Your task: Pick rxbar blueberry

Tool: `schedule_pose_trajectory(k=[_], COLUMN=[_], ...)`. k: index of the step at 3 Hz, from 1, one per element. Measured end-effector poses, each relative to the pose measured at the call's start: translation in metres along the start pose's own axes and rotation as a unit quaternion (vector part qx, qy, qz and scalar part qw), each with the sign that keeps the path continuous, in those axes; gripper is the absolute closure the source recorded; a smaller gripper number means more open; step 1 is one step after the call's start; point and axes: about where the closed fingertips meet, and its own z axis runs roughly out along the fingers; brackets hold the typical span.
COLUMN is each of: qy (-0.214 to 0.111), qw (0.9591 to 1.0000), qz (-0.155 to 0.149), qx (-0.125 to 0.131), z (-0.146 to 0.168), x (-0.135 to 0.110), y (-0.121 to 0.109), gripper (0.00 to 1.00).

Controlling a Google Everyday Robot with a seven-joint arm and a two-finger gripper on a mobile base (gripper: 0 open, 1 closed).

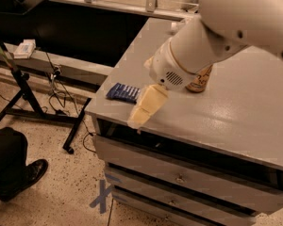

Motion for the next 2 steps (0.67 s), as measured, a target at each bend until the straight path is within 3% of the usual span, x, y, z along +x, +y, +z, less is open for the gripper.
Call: schedule_pose_trajectory(k=[2], qy=[-0.027], qw=[0.9996], qz=[0.006], qx=[-0.008], z=[0.064], x=[-0.020], y=[-0.030], gripper=[0.00])
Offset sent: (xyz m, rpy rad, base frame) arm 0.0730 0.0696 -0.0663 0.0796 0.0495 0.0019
